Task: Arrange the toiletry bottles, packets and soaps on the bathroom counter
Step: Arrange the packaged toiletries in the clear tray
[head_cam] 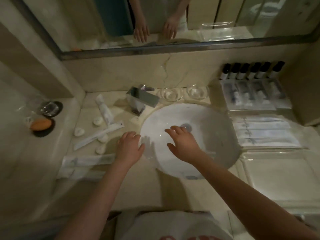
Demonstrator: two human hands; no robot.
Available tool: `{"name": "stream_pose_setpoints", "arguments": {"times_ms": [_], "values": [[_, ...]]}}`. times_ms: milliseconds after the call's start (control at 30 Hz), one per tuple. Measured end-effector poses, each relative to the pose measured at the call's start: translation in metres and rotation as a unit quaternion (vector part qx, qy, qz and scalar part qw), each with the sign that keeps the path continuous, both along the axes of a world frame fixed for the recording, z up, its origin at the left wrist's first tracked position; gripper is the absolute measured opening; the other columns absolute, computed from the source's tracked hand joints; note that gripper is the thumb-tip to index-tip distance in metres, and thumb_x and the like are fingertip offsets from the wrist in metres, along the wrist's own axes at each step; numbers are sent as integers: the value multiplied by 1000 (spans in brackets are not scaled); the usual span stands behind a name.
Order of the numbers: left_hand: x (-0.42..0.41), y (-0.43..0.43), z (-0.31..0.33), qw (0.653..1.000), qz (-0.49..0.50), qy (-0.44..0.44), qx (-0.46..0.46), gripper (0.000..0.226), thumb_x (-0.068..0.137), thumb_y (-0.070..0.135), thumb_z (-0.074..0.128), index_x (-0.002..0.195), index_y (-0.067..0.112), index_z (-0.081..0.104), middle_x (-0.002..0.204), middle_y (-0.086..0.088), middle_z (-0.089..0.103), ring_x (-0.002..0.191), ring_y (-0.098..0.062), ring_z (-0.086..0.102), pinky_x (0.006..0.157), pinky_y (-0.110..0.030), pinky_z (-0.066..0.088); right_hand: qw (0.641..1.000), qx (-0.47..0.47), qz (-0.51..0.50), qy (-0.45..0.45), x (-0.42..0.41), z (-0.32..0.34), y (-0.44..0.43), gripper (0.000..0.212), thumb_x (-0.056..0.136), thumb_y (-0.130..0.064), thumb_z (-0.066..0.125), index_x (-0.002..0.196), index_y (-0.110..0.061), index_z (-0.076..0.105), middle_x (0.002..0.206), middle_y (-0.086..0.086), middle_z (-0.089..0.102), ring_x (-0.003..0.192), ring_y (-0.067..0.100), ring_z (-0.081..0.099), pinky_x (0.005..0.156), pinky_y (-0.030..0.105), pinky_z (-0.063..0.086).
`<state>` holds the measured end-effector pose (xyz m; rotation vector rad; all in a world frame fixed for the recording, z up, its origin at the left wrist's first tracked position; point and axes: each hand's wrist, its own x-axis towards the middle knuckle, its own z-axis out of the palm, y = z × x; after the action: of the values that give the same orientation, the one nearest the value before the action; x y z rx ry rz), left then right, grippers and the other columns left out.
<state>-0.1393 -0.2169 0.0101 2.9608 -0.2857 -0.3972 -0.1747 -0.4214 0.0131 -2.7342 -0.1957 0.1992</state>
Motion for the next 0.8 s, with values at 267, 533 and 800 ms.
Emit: {"name": "stream_pose_setpoints", "arguments": {"times_ms": [267, 533, 800], "values": [[-20, 142, -16, 985, 172, 29, -1, 47, 91, 34, 52, 132, 13, 49, 137, -10, 47, 126, -30, 40, 103, -39, 36, 984, -19, 144, 104, 30, -14, 139, 62, 89, -30, 54, 145, -19, 29, 147, 11, 35, 130, 32, 37, 101, 45, 41], [-48, 207, -13, 933, 352, 67, -23, 40, 96, 35, 43, 107, 1, 61, 113, -18, 62, 101, -31, 59, 76, -31, 42, 978, -91, 161, 100, 52, -34, 238, 45, 90, -41, 48, 129, -16, 46, 126, 8, 52, 114, 28, 48, 90, 41, 41], [-50, 205, -44, 792, 544, 113, -253, 68, 79, 49, 65, 130, 7, 48, 121, -11, 62, 107, -29, 61, 87, -32, 47, 984, -105, 111, 90, 44, -55, 272, 42, 91, -37, 50, 125, -14, 45, 116, 9, 59, 107, 28, 54, 87, 37, 40]]}}
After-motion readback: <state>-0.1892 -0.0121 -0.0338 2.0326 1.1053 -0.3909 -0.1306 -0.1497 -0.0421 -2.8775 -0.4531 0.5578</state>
